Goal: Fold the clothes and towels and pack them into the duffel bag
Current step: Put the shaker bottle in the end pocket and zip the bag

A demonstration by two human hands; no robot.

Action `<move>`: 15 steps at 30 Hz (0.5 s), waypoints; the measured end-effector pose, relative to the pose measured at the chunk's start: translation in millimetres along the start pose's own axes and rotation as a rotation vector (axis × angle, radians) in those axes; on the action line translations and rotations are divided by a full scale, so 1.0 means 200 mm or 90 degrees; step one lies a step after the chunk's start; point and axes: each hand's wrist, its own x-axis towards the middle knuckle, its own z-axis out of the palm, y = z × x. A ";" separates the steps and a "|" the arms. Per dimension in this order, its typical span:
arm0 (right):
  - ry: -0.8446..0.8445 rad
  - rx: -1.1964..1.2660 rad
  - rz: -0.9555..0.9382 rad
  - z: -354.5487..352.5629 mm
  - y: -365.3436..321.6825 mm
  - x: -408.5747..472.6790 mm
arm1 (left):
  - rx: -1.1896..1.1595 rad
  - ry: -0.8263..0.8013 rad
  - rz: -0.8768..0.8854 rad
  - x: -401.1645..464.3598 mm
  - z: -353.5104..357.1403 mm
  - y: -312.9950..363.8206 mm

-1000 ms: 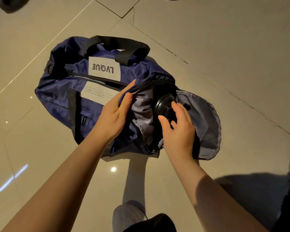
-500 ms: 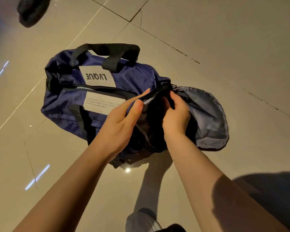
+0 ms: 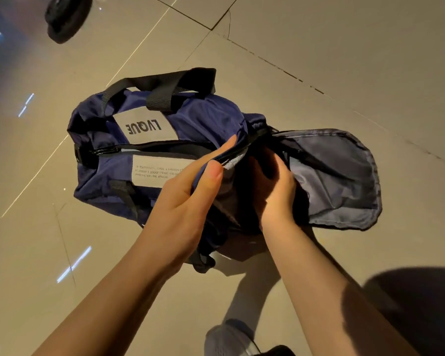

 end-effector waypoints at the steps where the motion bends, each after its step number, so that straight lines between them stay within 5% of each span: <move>1: -0.002 -0.013 0.024 0.02 0.02 0.00 | -0.001 -0.009 0.001 -0.01 -0.01 0.00; 9: -0.075 -0.063 -0.013 0.05 0.07 -0.05 | -0.122 0.069 -0.081 0.25 -0.06 -0.10; 15: -0.194 -0.177 0.004 -0.04 -0.05 0.21 | -0.014 0.036 -0.121 0.30 -0.06 -0.24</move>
